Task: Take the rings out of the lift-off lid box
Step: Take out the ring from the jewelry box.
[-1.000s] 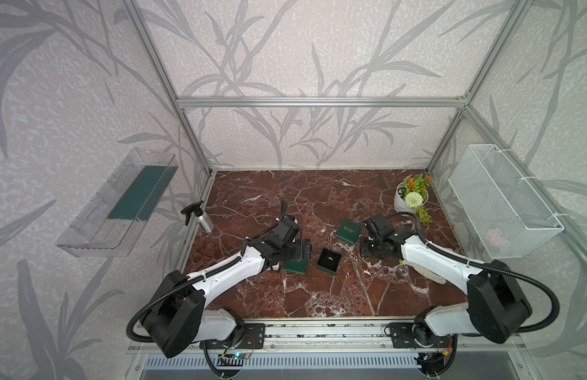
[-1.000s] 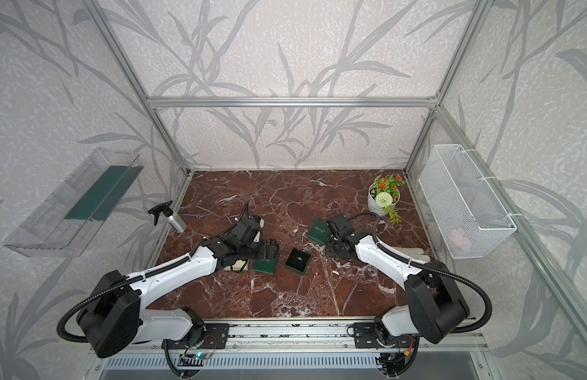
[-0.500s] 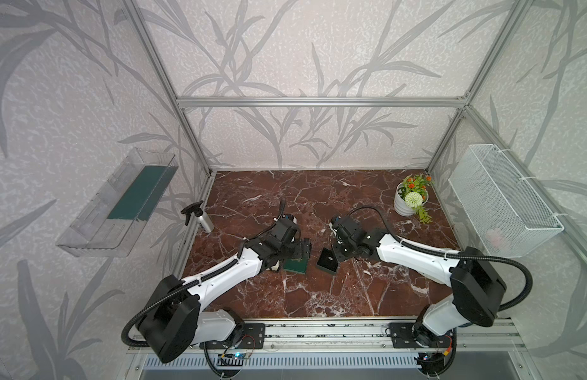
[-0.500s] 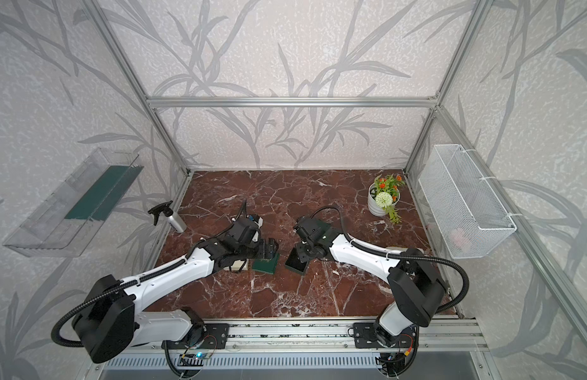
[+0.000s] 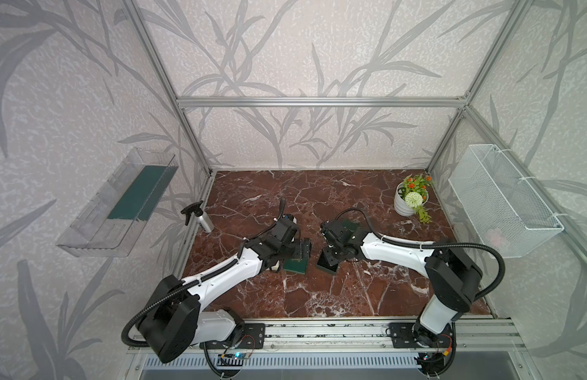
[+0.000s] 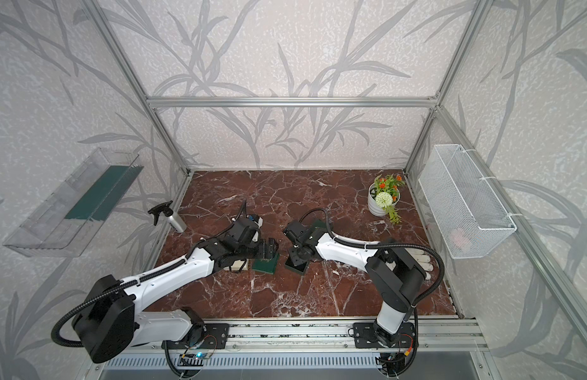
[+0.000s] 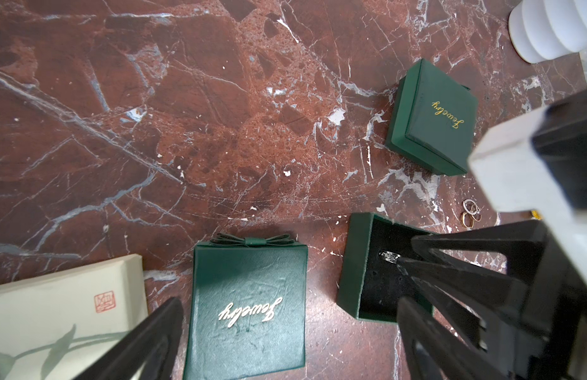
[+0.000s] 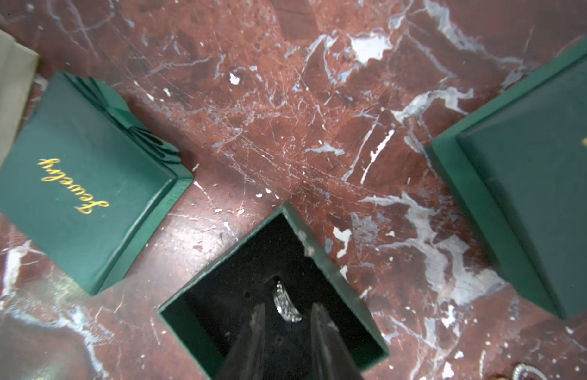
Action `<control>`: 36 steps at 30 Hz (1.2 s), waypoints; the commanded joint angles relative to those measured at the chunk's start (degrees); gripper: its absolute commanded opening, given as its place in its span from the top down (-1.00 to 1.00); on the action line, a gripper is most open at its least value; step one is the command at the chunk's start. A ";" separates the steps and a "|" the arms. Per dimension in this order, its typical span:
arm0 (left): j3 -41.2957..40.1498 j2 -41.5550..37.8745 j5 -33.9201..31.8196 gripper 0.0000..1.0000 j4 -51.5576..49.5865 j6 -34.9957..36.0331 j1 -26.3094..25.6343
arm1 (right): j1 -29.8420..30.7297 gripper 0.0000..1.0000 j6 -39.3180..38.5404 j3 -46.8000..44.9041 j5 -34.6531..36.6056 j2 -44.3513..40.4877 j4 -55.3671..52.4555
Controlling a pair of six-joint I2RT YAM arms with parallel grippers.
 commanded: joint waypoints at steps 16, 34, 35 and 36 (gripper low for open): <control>-0.97 -0.94 -1.18 -0.97 -1.50 -0.94 -0.11 | 2.18 0.43 -2.22 1.36 5.82 3.58 -1.99; -0.23 1.29 2.66 -0.84 1.56 -2.02 -0.38 | 1.36 0.85 5.57 0.72 6.52 1.46 -1.92; -0.16 1.41 2.70 -0.82 2.08 -2.36 -0.42 | 0.89 0.86 7.05 0.51 5.63 1.26 -1.87; -0.04 1.61 2.73 -0.81 2.48 -2.59 -0.54 | 0.38 0.86 8.45 -0.12 4.46 0.98 -1.33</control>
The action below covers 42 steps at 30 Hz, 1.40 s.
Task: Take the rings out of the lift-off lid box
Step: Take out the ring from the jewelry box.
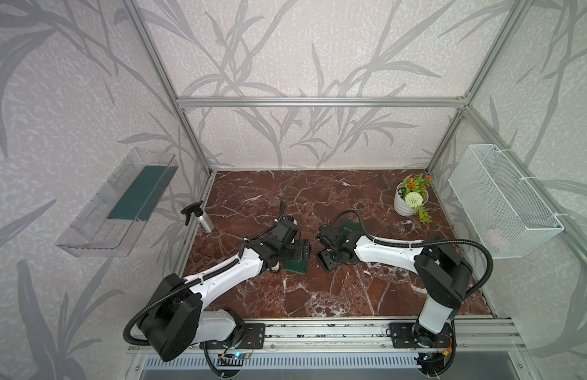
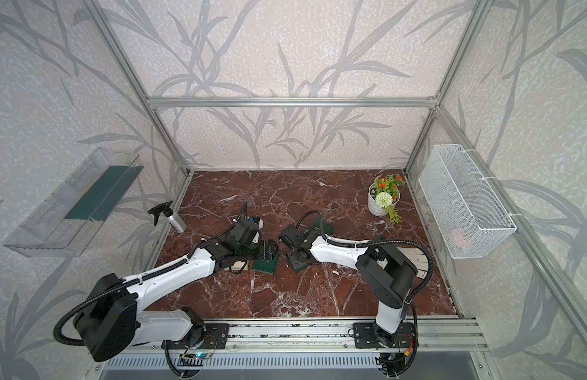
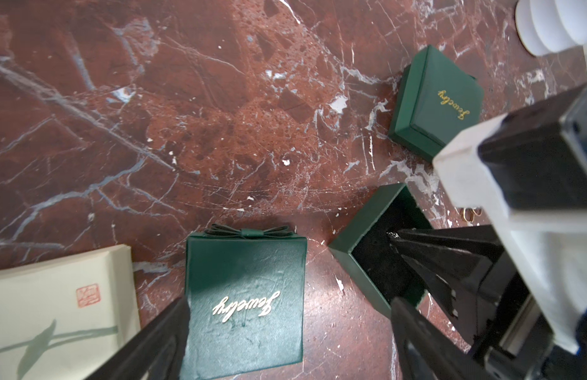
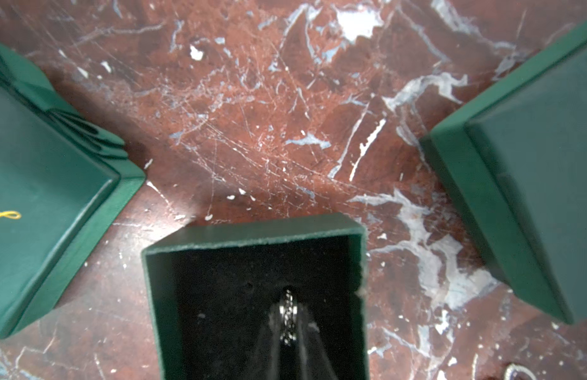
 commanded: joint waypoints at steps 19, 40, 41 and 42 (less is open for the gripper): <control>7.22 10.52 2.36 -0.52 5.45 -4.40 -6.43 | -3.30 0.87 17.06 -9.13 -6.29 -12.44 6.17; 11.83 19.86 3.51 -0.52 2.87 -4.47 -8.74 | -5.83 0.88 20.97 -14.46 -9.55 -19.48 11.10; 12.08 20.22 3.48 -0.52 2.46 -4.39 -8.82 | -5.85 0.88 21.06 -14.61 -9.54 -19.54 11.32; 12.27 20.65 3.51 -0.52 2.24 -4.16 -8.84 | -5.90 0.89 21.19 -14.80 -9.45 -19.64 11.60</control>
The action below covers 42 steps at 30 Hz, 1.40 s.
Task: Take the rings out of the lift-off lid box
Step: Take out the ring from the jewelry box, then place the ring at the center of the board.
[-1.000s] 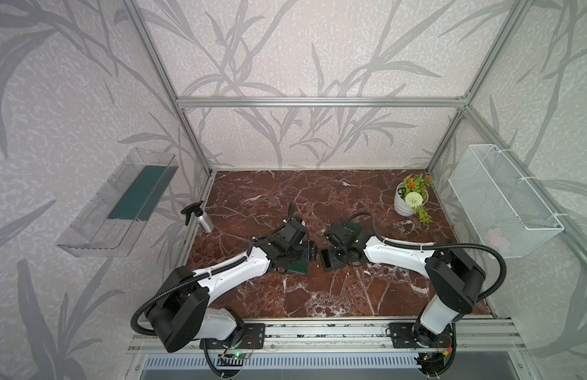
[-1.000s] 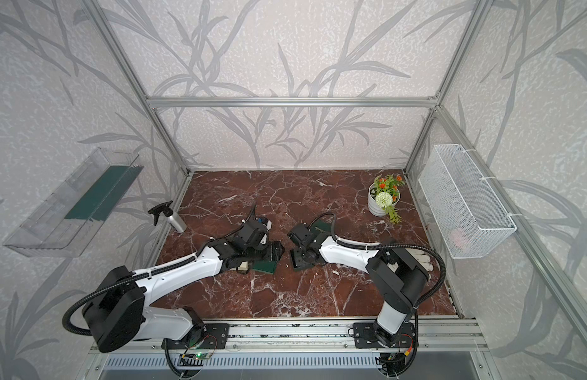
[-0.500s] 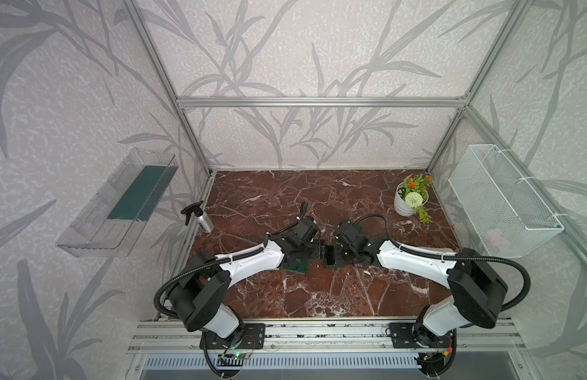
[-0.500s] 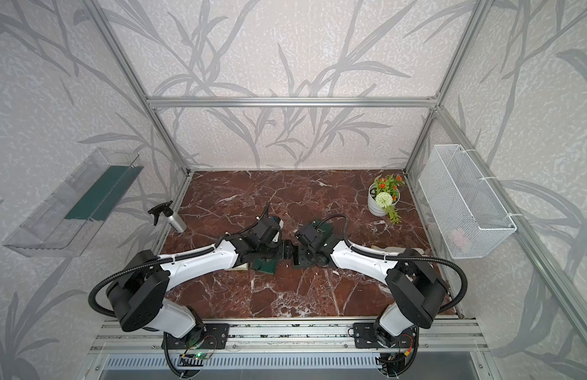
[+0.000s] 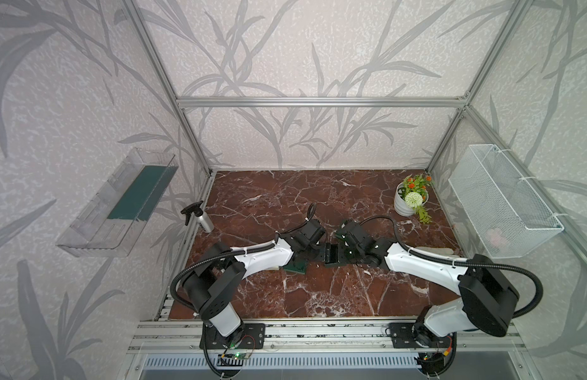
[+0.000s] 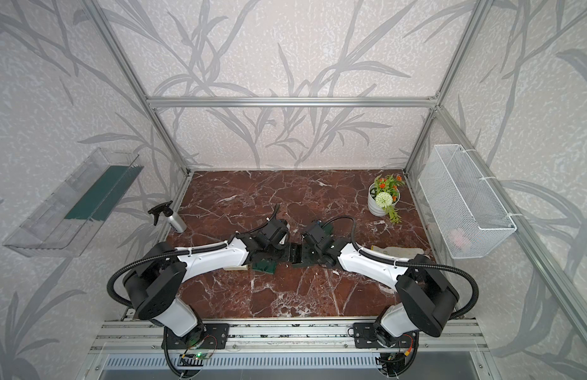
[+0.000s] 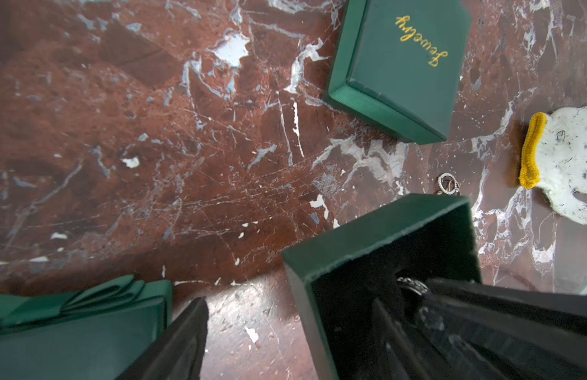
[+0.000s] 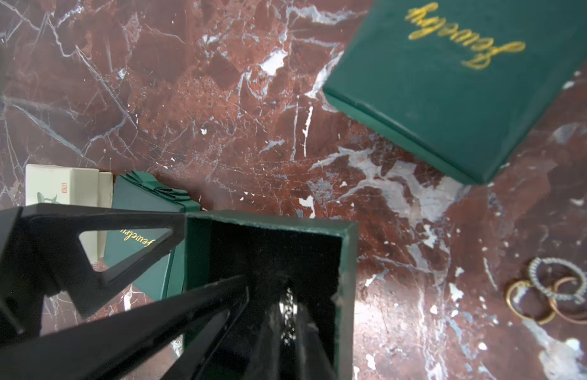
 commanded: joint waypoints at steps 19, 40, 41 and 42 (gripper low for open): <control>0.62 2.82 -0.32 -0.52 -2.84 -0.39 -0.95 | -1.90 0.94 2.19 -1.65 -2.09 -2.05 5.58; 2.18 -10.78 -11.48 -0.67 -14.05 5.11 -0.82 | -16.05 1.00 -2.89 -2.94 13.27 -0.49 -17.62; 1.99 -10.78 -11.57 -0.67 -14.02 4.94 -0.90 | -16.03 1.00 -3.03 -2.83 13.33 0.04 -17.62; 1.86 -10.76 -11.57 -0.67 -14.06 4.90 -0.87 | -15.83 1.00 -3.07 -2.58 13.60 0.51 -17.90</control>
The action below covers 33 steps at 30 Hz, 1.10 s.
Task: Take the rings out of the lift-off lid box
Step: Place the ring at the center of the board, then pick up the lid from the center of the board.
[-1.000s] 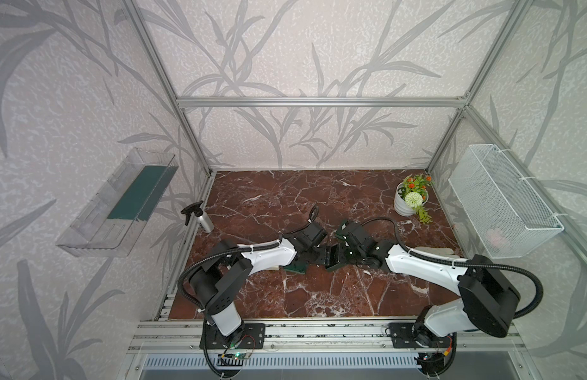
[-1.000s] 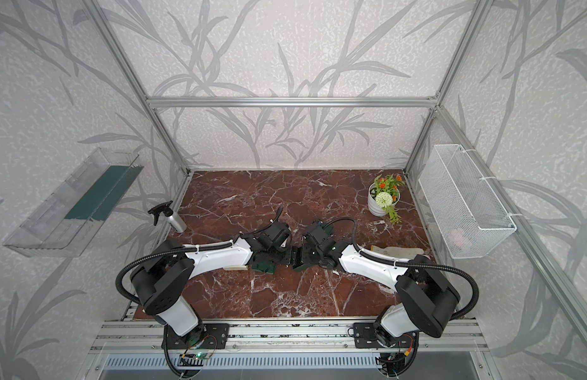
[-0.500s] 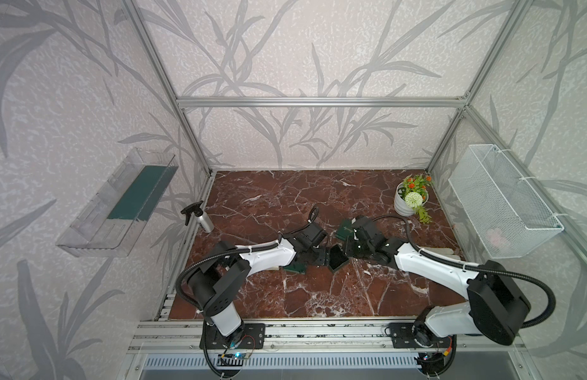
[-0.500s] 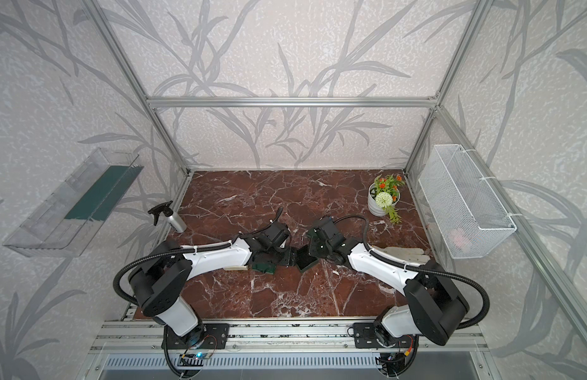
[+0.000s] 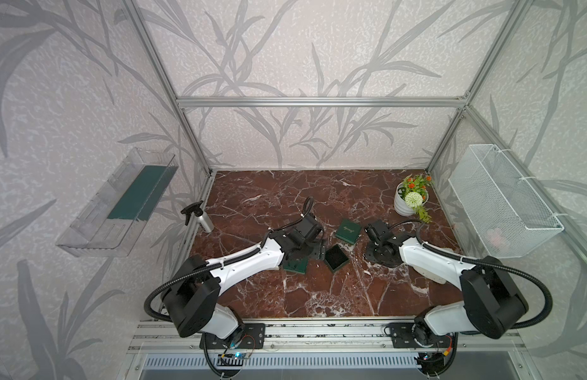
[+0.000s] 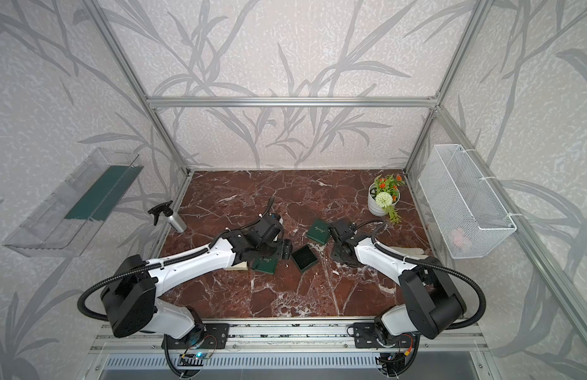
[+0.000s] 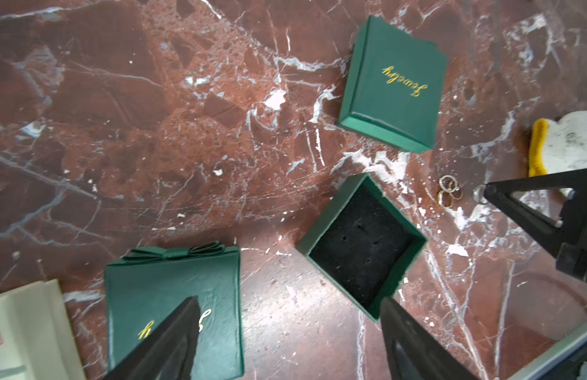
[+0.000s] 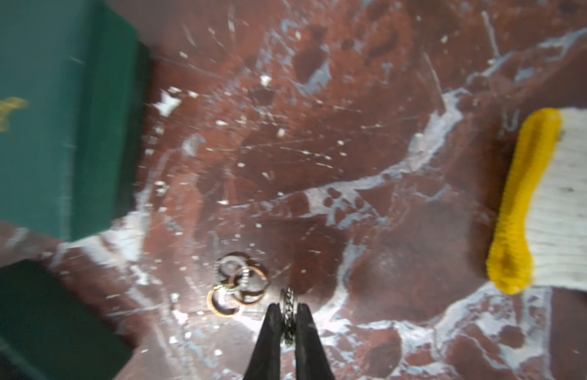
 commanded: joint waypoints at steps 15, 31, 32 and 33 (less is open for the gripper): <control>-3.35 -1.86 -3.99 -0.74 -3.47 0.33 0.60 | 0.49 0.55 -3.82 0.97 -8.19 -0.01 3.78; -8.51 -3.78 -5.03 -0.97 -3.74 0.54 4.00 | 4.47 -0.48 -9.87 0.56 -16.08 -4.58 10.62; -8.80 -3.36 -4.65 -0.97 -3.50 0.74 4.22 | 5.46 -0.49 -10.36 1.17 -16.00 -3.90 10.70; -8.97 -2.94 -4.18 -0.98 -3.40 1.05 4.45 | 6.46 -0.51 -10.94 1.84 -15.99 -2.96 10.70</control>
